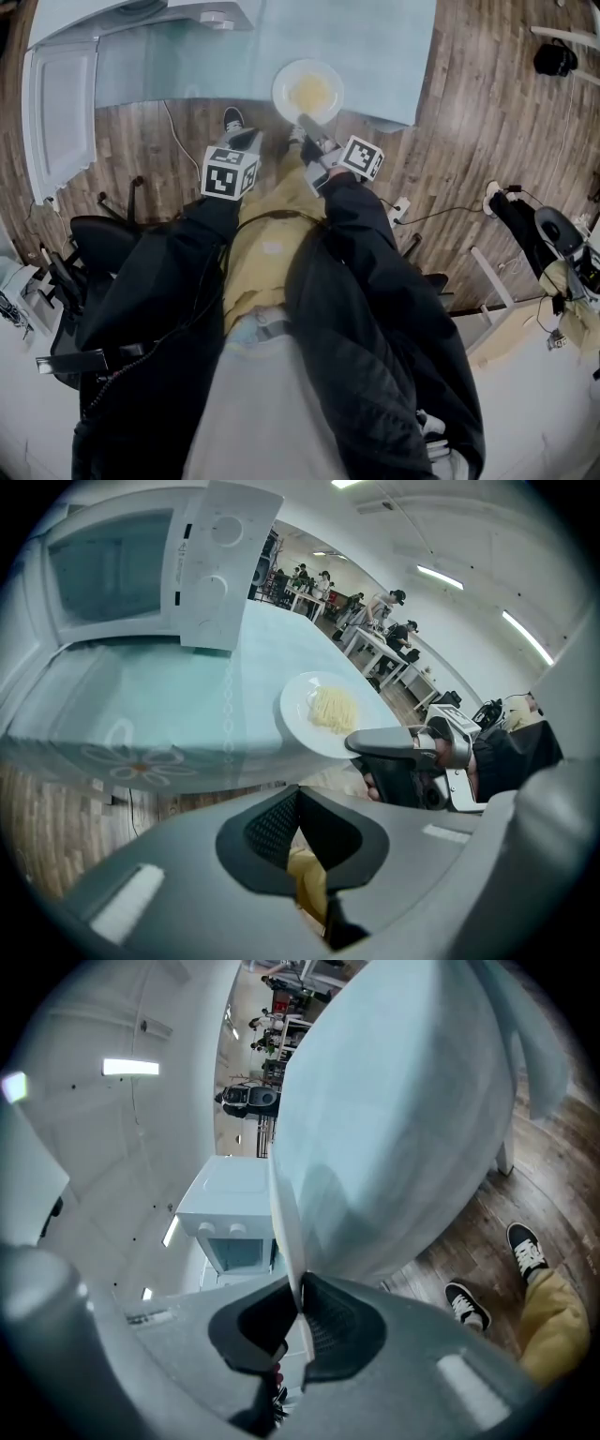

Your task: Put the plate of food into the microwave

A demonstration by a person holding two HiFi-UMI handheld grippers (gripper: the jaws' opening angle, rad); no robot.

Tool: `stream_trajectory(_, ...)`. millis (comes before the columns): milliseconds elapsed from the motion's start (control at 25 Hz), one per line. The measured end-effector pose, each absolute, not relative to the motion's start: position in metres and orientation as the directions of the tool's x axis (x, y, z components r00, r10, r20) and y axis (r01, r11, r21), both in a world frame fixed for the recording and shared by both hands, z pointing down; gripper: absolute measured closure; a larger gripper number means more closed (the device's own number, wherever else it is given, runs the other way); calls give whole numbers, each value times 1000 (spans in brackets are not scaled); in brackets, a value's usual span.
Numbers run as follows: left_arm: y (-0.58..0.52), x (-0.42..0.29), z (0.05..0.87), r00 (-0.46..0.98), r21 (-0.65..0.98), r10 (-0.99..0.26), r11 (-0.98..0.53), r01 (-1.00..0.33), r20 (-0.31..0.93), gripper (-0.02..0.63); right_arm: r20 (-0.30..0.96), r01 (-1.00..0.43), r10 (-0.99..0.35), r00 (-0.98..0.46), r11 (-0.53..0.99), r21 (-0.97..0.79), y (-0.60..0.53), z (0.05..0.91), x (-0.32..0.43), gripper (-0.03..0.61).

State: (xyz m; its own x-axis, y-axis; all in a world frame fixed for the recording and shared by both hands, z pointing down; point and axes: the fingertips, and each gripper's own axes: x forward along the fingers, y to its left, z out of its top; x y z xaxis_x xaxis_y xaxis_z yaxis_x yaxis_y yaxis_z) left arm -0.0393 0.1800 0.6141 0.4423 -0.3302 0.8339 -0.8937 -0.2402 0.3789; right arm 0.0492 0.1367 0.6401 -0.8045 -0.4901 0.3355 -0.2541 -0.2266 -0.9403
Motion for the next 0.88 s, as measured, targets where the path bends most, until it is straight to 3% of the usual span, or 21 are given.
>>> stream_trajectory(880,168,-164,605,370,377,-434,-72,-923,821,617,231,-202,-312,-921,-124,-972,119,615,-106,568)
